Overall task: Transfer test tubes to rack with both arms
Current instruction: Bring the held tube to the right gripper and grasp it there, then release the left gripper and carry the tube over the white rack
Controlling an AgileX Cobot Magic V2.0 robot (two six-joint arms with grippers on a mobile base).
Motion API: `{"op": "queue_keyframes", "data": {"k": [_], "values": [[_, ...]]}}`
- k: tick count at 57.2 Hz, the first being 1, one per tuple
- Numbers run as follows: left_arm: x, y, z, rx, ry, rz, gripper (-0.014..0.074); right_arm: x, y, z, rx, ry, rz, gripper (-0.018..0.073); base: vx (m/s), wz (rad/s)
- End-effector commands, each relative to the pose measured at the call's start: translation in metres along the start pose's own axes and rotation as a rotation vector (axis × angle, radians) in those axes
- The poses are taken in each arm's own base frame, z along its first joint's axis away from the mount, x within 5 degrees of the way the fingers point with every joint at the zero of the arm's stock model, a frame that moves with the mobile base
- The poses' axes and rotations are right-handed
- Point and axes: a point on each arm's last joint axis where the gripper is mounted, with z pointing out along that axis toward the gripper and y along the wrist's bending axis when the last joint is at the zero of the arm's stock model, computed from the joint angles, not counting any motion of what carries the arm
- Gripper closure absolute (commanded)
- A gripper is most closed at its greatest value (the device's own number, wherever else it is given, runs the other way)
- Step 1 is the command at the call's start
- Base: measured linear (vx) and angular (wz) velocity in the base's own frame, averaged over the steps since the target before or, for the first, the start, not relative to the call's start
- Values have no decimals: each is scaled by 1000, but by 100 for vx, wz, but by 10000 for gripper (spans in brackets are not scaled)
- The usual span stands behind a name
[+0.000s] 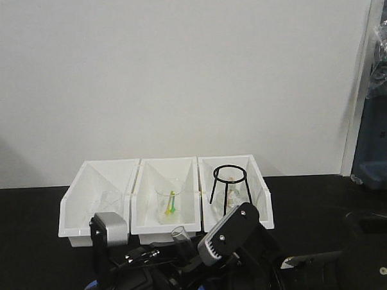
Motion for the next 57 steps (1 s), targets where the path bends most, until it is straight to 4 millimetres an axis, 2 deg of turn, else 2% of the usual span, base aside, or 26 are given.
{"op": "queue_keyframes", "data": {"k": [1,12,30,40,47,53,57], "values": [[-26,-11,1,59,-150,-14,111,-20,-9,-12,88,-114,16,571,0,0],[-34,-4,-1,-12,-236,-70,81,-22,-12,-13,124,-136,19,571,0,0],[-35,-4,-1,-11,-246,-71,81,-29,-25,-17,272,-229,40,568,0,0],[-38,-7,-2,21,-279,-66,81,-25,-49,-25,356,-241,100,568,0,0],[-38,-8,-2,28,-286,-66,81,-19,-78,-49,439,-263,185,568,0,0],[-38,-8,-2,29,-286,-66,81,-12,-99,-85,514,-286,231,568,0,0],[-38,-8,-2,28,-285,-67,81,-5,-105,-109,572,-306,253,568,0,0]]}}
